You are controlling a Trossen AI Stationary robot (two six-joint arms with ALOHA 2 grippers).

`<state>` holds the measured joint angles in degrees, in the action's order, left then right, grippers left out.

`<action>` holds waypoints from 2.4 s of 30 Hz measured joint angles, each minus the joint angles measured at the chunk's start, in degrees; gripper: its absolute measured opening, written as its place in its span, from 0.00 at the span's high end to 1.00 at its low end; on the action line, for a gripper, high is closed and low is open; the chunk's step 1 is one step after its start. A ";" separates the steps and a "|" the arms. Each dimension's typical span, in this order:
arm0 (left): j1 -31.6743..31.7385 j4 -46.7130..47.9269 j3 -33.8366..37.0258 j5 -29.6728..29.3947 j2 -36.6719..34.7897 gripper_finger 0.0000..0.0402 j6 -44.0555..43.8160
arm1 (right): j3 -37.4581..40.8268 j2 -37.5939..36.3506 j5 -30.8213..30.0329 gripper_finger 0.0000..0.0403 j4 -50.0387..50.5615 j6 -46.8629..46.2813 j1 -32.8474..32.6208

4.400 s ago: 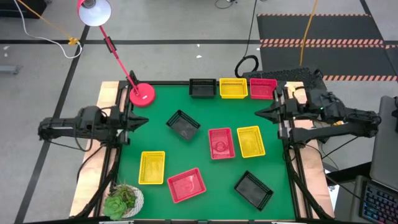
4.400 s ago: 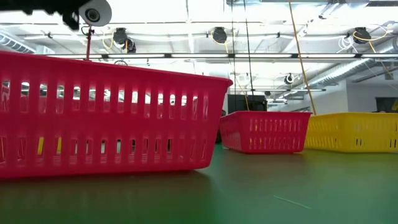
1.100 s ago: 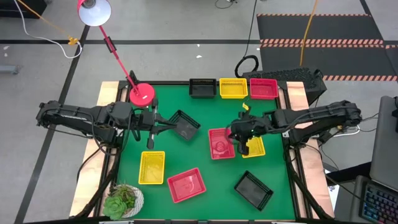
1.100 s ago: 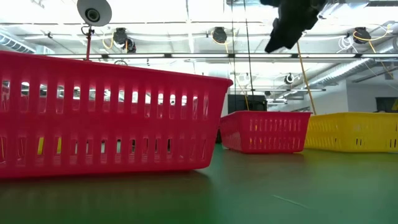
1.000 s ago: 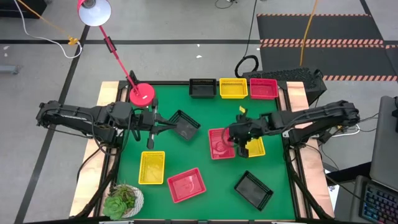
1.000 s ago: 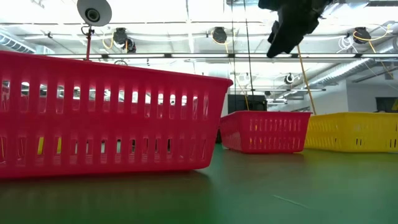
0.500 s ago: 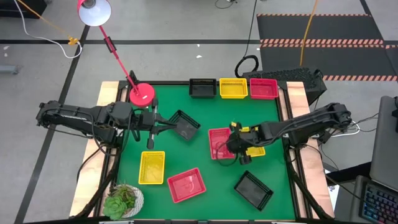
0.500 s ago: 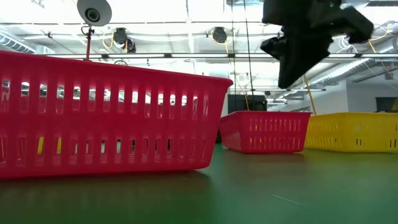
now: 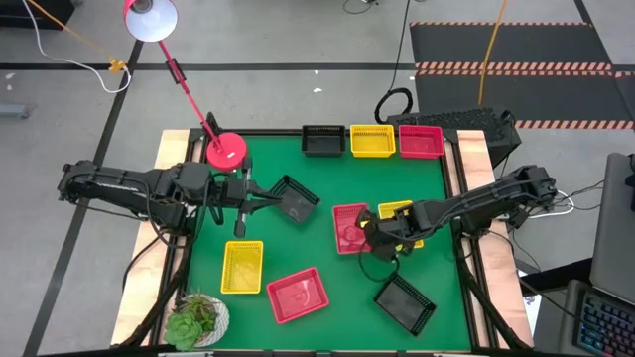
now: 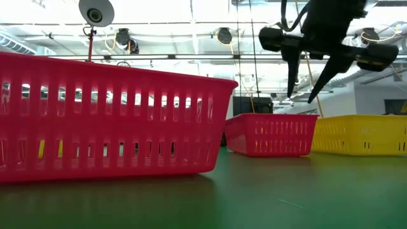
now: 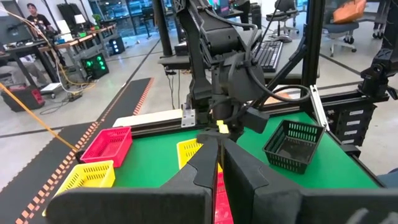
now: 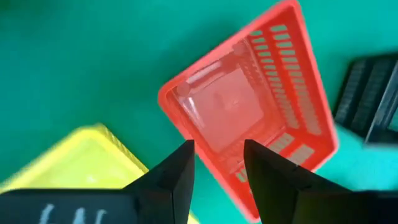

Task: Stack baskets by color
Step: Stack the middle red bin on the top red bin

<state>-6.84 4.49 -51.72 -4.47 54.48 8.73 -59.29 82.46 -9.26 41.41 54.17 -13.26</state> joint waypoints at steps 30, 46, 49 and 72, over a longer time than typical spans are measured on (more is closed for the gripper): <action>0.01 -0.02 0.02 0.00 0.00 0.94 -0.42 | 8.34 0.00 3.40 0.74 -10.10 19.63 6.82; 0.00 -0.02 0.02 0.00 0.00 0.94 -0.39 | 10.49 -0.02 3.35 0.97 -15.61 19.20 6.82; 0.01 -0.02 0.02 -0.02 0.00 0.94 -0.39 | 10.47 -0.02 3.35 0.98 -17.47 18.88 6.82; -0.01 0.03 0.02 -0.02 0.00 0.94 -0.31 | 0.02 -3.73 -17.42 0.99 -9.82 -5.16 2.62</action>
<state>-6.85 4.52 -51.70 -4.49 54.48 8.43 -59.26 78.72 -26.68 31.59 49.00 -10.63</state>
